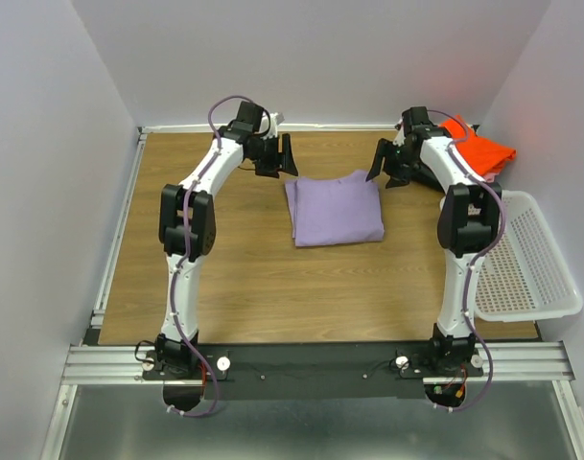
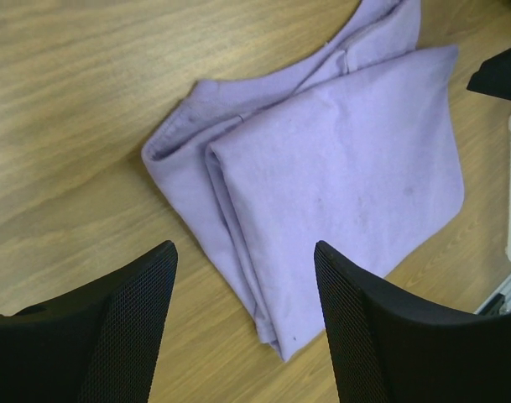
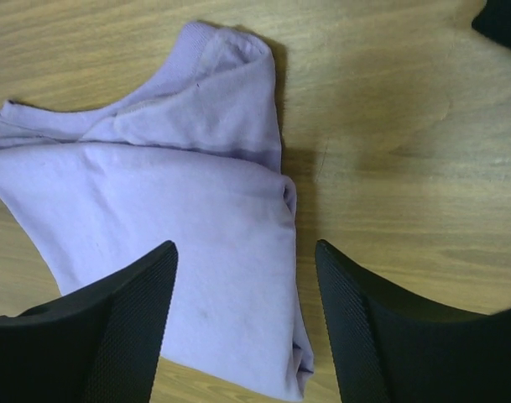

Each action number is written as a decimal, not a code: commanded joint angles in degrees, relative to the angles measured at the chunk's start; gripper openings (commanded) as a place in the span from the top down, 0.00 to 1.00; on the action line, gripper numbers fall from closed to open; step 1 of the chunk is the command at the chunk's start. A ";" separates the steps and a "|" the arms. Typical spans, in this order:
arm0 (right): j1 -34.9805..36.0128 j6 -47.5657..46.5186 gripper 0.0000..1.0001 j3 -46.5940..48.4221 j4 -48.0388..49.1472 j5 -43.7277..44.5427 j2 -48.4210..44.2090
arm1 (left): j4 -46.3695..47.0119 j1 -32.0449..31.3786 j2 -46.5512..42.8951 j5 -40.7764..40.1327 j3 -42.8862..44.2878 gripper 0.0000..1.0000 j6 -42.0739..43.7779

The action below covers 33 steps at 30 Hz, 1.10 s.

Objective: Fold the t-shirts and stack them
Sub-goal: Fold the tshirt

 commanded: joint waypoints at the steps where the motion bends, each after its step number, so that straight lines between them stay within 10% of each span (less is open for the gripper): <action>1: 0.01 -0.96 0.29 2.05 3.07 1.16 2.44 | -1.17 0.08 3.27 -2.86 2.87 0.27 1.51; 33: -0.07 -0.35 0.62 -0.15 7.38 -1.48 5.70 | 7.09 -3.44 9.51 -6.30 5.60 0.45 -8.77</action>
